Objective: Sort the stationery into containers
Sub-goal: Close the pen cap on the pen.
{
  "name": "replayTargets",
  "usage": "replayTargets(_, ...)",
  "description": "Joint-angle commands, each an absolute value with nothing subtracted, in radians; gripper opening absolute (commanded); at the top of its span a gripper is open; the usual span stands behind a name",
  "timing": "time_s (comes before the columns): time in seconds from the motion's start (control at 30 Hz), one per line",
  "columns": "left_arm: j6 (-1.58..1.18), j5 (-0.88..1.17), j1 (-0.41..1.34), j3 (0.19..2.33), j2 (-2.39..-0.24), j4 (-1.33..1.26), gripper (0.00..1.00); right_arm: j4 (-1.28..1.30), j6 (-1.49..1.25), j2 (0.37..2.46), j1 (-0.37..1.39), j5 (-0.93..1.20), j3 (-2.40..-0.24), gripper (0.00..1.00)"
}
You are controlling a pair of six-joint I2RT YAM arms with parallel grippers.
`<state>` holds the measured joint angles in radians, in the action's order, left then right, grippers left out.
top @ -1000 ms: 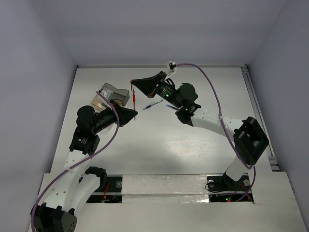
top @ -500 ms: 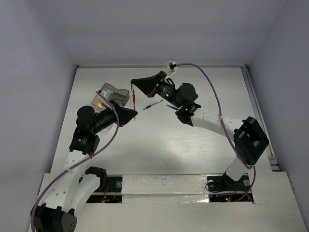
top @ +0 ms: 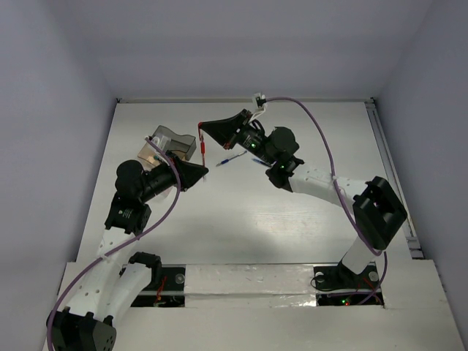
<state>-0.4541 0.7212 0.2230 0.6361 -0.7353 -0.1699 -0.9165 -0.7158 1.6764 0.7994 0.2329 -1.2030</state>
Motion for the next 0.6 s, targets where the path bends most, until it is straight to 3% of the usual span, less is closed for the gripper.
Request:
replayTargets(0.0, -0.459, 0.729, 0.227, 0.647, -0.712, -0.241, 0.0, -0.986, -0.727, 1.677, 0.805, 0.238, -1.198, 0.0)
replayTargets(0.57, -0.502, 0.7, 0.218, 0.653, -0.707, -0.293, 0.0, -1.011, -0.729, 1.634, 0.842, 0.25, -1.06, 0.0)
